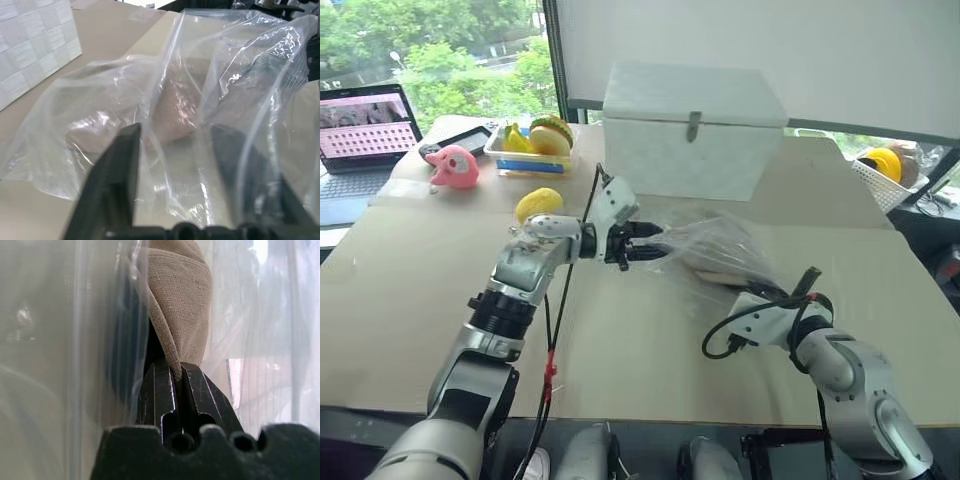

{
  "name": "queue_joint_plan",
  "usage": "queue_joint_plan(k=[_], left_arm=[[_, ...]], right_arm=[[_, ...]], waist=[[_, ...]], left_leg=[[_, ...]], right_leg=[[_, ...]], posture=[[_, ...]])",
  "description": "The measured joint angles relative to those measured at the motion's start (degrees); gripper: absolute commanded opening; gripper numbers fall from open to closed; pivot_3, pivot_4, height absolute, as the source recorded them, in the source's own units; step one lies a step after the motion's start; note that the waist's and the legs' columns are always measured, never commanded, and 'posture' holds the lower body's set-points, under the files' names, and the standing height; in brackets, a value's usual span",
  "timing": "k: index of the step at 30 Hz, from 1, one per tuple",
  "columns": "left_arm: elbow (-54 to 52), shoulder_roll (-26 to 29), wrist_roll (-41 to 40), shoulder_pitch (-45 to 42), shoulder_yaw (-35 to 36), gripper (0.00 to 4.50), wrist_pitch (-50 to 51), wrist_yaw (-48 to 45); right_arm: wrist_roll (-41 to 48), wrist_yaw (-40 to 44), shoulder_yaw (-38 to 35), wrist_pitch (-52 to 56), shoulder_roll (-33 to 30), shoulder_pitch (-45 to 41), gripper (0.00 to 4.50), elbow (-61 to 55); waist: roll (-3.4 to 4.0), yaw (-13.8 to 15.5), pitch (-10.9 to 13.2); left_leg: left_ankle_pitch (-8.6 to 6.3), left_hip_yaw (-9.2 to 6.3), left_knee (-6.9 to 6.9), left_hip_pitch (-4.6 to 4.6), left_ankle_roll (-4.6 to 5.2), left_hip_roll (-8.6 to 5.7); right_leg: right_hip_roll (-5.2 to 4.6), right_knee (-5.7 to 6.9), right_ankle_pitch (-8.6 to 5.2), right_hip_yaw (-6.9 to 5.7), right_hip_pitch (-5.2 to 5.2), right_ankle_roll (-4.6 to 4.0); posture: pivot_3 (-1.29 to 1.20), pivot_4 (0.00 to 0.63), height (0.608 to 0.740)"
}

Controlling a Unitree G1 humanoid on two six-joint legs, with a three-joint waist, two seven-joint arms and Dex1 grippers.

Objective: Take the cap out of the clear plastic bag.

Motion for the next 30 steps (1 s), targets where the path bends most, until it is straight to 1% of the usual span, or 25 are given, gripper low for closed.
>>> queue_joint_plan(k=[5,11,12,13,16,17,18,21,22,30], left_arm=[[0.17,-0.32,0.38,-0.01,-0.01,3.61,-0.08,0.57],[1.95,-1.17,3.15,-0.12,-0.09,3.61,-2.09,3.28],[2.49,-1.20,3.61,-0.21,-0.09,3.09,-2.56,3.52],[2.88,-1.20,3.76,-0.26,-0.09,2.91,-2.77,3.61],[3.45,-1.57,4.28,-0.26,-0.09,1.88,-3.36,3.67],[3.62,-1.77,4.39,-0.26,-0.09,1.44,-3.87,3.66],[3.62,-1.85,4.40,-0.26,-0.09,1.23,-3.93,3.64],[3.62,-2.08,4.40,-0.26,-0.10,0.15,-3.97,3.38],[3.62,-2.20,4.41,-0.26,-0.13,0.02,-3.98,3.33],[3.63,-2.26,5.00,-0.26,-0.33,0.02,-3.95,2.73]], right_arm=[[-0.04,0.00,-0.09,0.06,0.30,0.00,0.00,0.02],[-0.05,0.00,-0.14,0.24,0.72,0.00,0.00,0.02],[-0.05,0.00,-0.14,0.25,0.90,0.00,0.00,0.02],[-0.05,0.00,-0.19,0.25,1.09,0.00,0.00,0.01],[-0.06,0.00,-0.24,0.26,1.38,0.00,0.00,0.01],[-0.07,0.00,-0.24,0.26,1.39,0.01,0.00,0.01],[-0.07,0.00,-0.24,0.26,1.39,0.01,0.00,0.01],[-0.07,0.00,-0.24,0.26,1.46,0.01,0.00,0.00],[-0.07,0.00,-0.24,0.26,1.48,0.01,0.00,-0.01],[-0.08,0.17,-0.32,0.55,1.67,0.34,0.00,-0.47]], waist=[[0.00,-0.15,-0.01],[-0.01,-0.17,-0.01],[-0.01,-0.19,-0.01],[-0.01,-0.21,-0.01],[-0.01,-0.29,-0.01],[-0.01,-0.30,-0.01],[-0.01,-0.31,-0.01],[-0.01,-0.35,-0.01],[-0.01,-0.35,-0.01],[-0.01,-0.35,-0.01]], left_leg=[[0.01,0.00,0.00,0.00,-0.02,0.00],[0.00,0.01,0.00,0.00,-0.01,-0.01],[0.00,0.01,0.00,0.00,-0.01,-0.01],[0.00,0.01,0.00,0.00,-0.01,-0.01],[0.00,0.01,0.00,0.00,-0.01,-0.01],[0.00,0.01,0.00,0.00,-0.01,-0.01],[0.00,0.01,0.00,0.00,-0.01,-0.01],[0.00,0.01,0.00,0.00,-0.01,0.00],[0.00,0.01,0.00,0.00,-0.01,-0.01],[0.00,0.01,-0.01,0.00,-0.01,-0.01]], right_leg=[[0.01,0.01,0.01,0.03,-0.02,0.01],[0.01,0.01,0.01,0.03,-0.01,0.01],[0.02,0.01,0.01,0.03,-0.01,0.01],[0.02,0.01,0.01,0.03,-0.01,0.01],[0.01,0.01,0.01,0.03,-0.01,0.01],[0.01,0.01,0.01,0.03,-0.01,0.01],[0.01,0.01,0.01,0.03,-0.02,0.01],[0.01,0.01,0.01,0.03,-0.02,0.01],[0.01,0.01,0.01,0.03,-0.02,0.01],[0.01,0.01,0.01,0.03,-0.02,0.01]], posture=[[0.00,0.150,0.723],[0.00,0.150,0.723],[0.00,0.150,0.723],[0.00,0.150,0.723],[0.00,0.150,0.723],[0.00,0.150,0.723],[0.00,0.150,0.723],[0.00,0.150,0.723],[0.00,0.150,0.723],[0.00,0.150,0.723]])
